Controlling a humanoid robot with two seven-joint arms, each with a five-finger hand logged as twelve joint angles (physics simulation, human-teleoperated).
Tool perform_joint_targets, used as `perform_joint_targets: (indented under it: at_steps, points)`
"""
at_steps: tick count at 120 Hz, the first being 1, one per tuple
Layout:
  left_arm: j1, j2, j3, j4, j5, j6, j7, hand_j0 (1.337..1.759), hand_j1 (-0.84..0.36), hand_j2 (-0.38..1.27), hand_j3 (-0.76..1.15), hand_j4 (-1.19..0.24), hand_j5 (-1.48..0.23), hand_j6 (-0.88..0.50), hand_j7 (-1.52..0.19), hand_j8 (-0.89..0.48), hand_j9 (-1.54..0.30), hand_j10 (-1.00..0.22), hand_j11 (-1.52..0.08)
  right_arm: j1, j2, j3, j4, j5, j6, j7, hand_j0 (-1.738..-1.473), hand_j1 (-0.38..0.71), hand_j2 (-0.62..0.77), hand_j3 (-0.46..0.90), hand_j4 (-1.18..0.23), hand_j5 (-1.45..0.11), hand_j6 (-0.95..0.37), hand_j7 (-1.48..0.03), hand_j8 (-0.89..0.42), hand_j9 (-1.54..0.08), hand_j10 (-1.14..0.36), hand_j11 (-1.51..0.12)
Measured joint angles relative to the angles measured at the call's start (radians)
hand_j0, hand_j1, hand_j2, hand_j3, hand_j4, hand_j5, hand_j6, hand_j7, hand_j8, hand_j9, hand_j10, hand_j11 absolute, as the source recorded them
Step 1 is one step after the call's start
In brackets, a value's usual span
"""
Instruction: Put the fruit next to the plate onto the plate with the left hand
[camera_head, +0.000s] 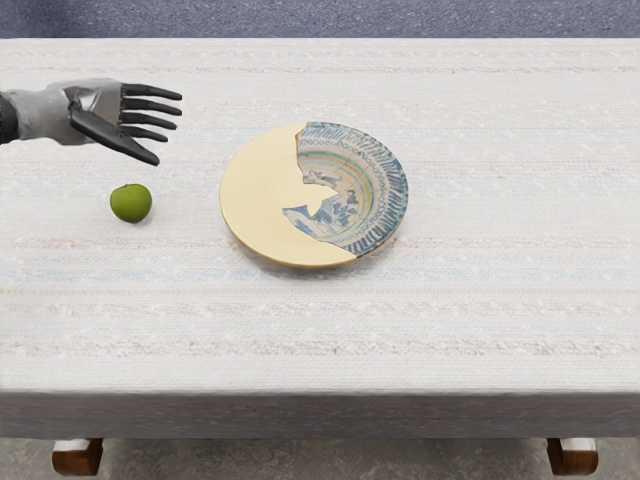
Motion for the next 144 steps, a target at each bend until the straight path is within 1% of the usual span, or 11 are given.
perform_joint_targets:
  at_steps: [24, 41, 51, 65, 75, 88, 98, 105, 125, 134, 144]
  points:
    - [-0.005, 0.045, -0.001, -0.012, 0.003, 0.000, 0.001, 1.658, 0.05, 0.05, 0.00, -0.25, -0.32, -0.25, -0.32, -0.25, -0.32, -0.25, -0.32, 0.007, 0.000, -0.001, 0.002, 0.000, 0.000, 0.002, -1.658, -0.31, -0.01, 0.00, -0.03, -0.05, -0.03, -0.05, -0.03, -0.05, -0.03, -0.05]
    - [0.011, 0.123, 0.003, -0.024, 0.052, 0.000, 0.052, 1.658, 0.05, 0.05, 0.00, -0.25, -0.32, -0.25, -0.32, -0.25, -0.32, -0.25, -0.32, 0.012, 0.000, 0.000, -0.001, 0.001, -0.001, 0.002, -1.658, -0.31, -0.01, 0.00, -0.03, -0.05, -0.03, -0.05, -0.03, -0.05, -0.03, -0.05]
    - [0.002, 0.201, 0.000, -0.076, 0.130, 0.000, 0.067, 1.658, 0.05, 0.05, 0.00, -0.25, -0.32, -0.25, -0.32, -0.25, -0.32, -0.25, -0.32, 0.013, 0.000, 0.000, -0.002, 0.001, -0.001, 0.001, -1.658, -0.31, -0.01, 0.00, -0.03, -0.05, -0.03, -0.05, -0.03, -0.05, -0.03, -0.05]
    - [-0.027, 0.246, -0.005, -0.233, 0.292, 0.000, 0.083, 1.658, 0.05, 0.05, 0.00, -0.25, -0.32, -0.25, -0.32, -0.25, -0.32, -0.25, -0.32, 0.014, 0.000, 0.000, -0.003, 0.000, -0.001, 0.001, -1.658, -0.31, -0.01, 0.00, -0.03, -0.05, -0.04, -0.05, -0.03, -0.05, -0.03, -0.05]
    - [-0.029, 0.246, -0.007, -0.323, 0.379, 0.040, 0.147, 1.658, 0.05, 0.05, 0.00, -0.25, -0.32, -0.25, -0.32, -0.25, -0.32, -0.25, -0.32, 0.014, 0.000, 0.000, -0.003, 0.000, -0.001, 0.001, -1.658, -0.31, -0.01, 0.00, -0.03, -0.05, -0.03, -0.05, -0.03, -0.05, -0.03, -0.05]
    - [-0.039, 0.245, -0.008, -0.425, 0.448, 0.206, 0.267, 1.658, 0.05, 0.05, 0.00, -0.25, -0.32, -0.25, -0.32, -0.25, -0.32, -0.25, -0.32, 0.014, 0.000, 0.000, -0.003, 0.000, -0.001, 0.001, -1.658, -0.31, -0.01, 0.00, -0.03, -0.05, -0.03, -0.05, -0.03, -0.05, -0.03, -0.05]
    - [-0.037, 0.230, -0.007, -0.472, 0.500, 0.339, 0.374, 1.658, 0.06, 0.05, 0.00, -0.25, -0.32, -0.25, -0.32, -0.25, -0.32, -0.25, -0.32, 0.014, 0.000, 0.000, -0.003, 0.000, -0.001, 0.002, -1.658, -0.31, -0.01, 0.00, -0.03, -0.05, -0.03, -0.05, -0.03, -0.05, -0.03, -0.05]
    - [-0.036, 0.212, -0.003, -0.488, 0.527, 0.408, 0.421, 1.658, 0.06, 0.05, 0.00, -0.25, -0.32, -0.25, -0.32, -0.25, -0.32, -0.25, -0.32, 0.014, 0.000, 0.000, -0.003, 0.000, -0.001, 0.002, -1.658, -0.31, -0.01, 0.00, -0.03, -0.05, -0.03, -0.05, -0.03, -0.05, -0.03, -0.05]
    - [-0.070, 0.158, 0.033, -0.486, 0.564, 0.522, 0.471, 1.658, 0.05, 0.05, 0.00, -0.25, -0.32, -0.25, -0.32, -0.25, -0.32, -0.25, -0.32, 0.015, 0.000, 0.000, -0.003, 0.000, -0.001, 0.002, -1.658, -0.31, -0.01, 0.00, -0.03, -0.05, -0.04, -0.05, -0.03, -0.05, -0.03, -0.05]
    - [-0.172, 0.086, 0.127, -0.475, 0.566, 0.590, 0.477, 1.658, 0.05, 0.05, 0.00, -0.25, -0.32, -0.25, -0.32, -0.25, -0.32, -0.25, -0.32, 0.016, 0.000, 0.000, -0.003, 0.000, -0.001, 0.002, -1.658, -0.31, -0.01, 0.00, -0.04, -0.05, -0.04, -0.05, -0.04, -0.05, -0.03, -0.05]
    - [-0.189, 0.044, 0.223, -0.468, 0.561, 0.664, 0.481, 1.658, 0.05, 0.05, 0.00, -0.25, -0.33, -0.25, -0.33, -0.25, -0.32, -0.25, -0.32, 0.018, 0.000, 0.000, -0.003, 0.000, -0.001, 0.002, -1.658, -0.31, -0.01, 0.00, -0.03, -0.05, -0.03, -0.05, -0.03, -0.05, -0.03, -0.05]
